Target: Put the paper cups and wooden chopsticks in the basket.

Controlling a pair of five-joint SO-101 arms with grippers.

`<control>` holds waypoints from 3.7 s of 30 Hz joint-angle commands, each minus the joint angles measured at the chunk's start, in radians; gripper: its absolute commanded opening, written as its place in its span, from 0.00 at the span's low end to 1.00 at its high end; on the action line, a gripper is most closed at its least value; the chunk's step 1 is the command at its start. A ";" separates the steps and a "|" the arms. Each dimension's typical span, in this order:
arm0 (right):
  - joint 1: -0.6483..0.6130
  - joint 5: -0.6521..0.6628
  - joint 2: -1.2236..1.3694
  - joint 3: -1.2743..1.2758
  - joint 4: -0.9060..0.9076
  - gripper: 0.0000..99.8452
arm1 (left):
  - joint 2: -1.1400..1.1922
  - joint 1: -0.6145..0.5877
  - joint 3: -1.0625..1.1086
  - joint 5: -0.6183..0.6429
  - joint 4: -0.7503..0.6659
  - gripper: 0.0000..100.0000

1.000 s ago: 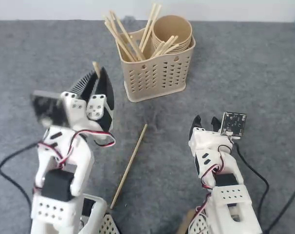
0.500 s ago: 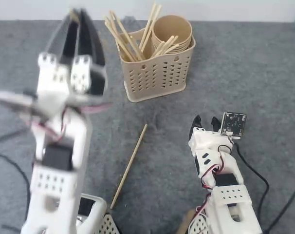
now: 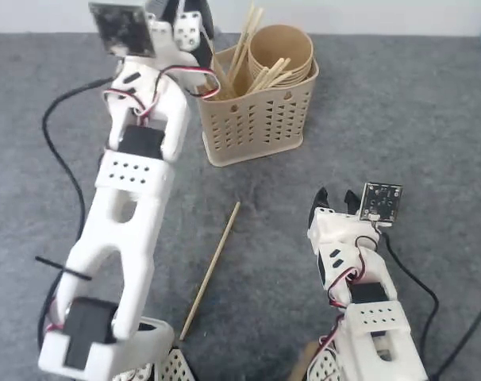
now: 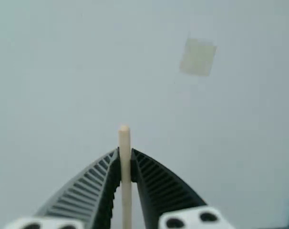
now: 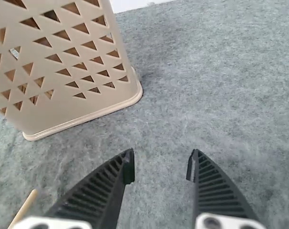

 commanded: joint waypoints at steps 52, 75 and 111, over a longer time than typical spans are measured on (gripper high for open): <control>0.008 0.044 -0.013 -0.006 0.007 0.19 | 0.135 0.178 0.378 -0.012 1.039 0.12; 0.008 0.048 -0.013 -0.008 0.007 0.19 | 0.428 0.267 0.245 -0.014 1.013 0.02; 0.008 0.051 -0.013 -0.011 0.005 0.19 | -0.150 0.342 0.225 -0.091 1.241 0.01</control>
